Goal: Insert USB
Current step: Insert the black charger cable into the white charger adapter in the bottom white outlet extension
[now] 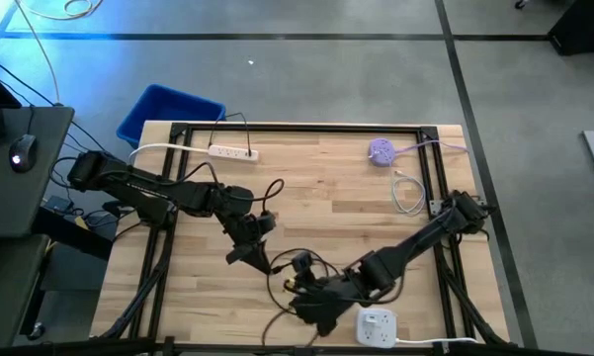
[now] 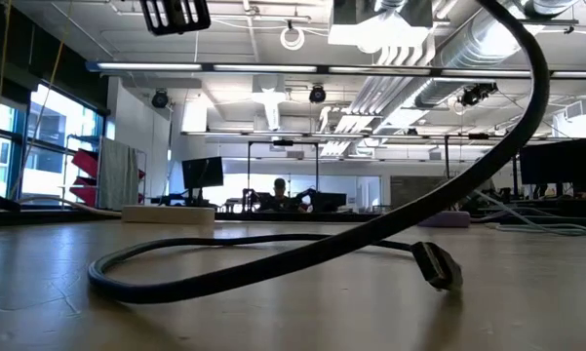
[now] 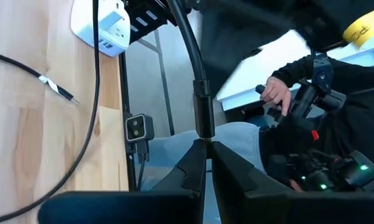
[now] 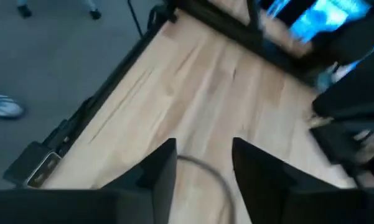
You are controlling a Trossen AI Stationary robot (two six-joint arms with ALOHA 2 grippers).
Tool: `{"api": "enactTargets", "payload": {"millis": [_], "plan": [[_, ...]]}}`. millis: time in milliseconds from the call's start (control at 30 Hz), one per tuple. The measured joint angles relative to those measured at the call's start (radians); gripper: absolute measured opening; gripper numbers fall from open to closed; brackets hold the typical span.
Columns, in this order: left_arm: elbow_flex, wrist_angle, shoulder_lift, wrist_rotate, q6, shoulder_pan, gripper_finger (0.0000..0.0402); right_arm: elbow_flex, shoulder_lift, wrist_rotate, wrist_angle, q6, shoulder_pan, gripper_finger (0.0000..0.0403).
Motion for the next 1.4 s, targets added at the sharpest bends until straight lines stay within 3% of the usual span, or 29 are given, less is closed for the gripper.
{"api": "enactTargets", "payload": {"millis": [200, 467, 667, 967, 1167, 1300, 1400], "plan": [[0.0, 0.006, 0.0, 0.046, -0.032, 0.0, 0.0, 0.001, -0.011, 0.265, 0.075, -0.29, 0.014, 0.018], [0.0, 0.009, 0.0, 0.055, -0.04, 0.0, 0.0, 0.001, -0.011, 0.21, 0.063, -0.309, -0.056, 0.018], [0.0, 0.008, 0.001, 0.055, -0.033, -0.001, 0.0, 0.001, -0.011, 0.124, 0.058, -0.275, -0.07, 0.0145], [0.0, 0.001, 0.001, 0.054, -0.012, -0.001, 0.0, 0.001, -0.011, 0.094, -0.027, -0.051, -0.07, 0.0013], [0.0, -0.009, 0.002, 0.076, 0.11, 0.0, 0.0006, 0.001, -0.011, 0.08, -0.084, 0.279, -0.073, 0.0004], [0.0, -0.01, 0.001, 0.1, 0.223, -0.005, 0.0016, 0.001, -0.018, -0.029, -0.122, 0.527, -0.075, 0.0002], [0.0, -0.026, 0.001, 0.064, 0.311, -0.012, 0.0023, 0.001, -0.022, -0.117, -0.132, 0.701, -0.079, 0.0002]]}}
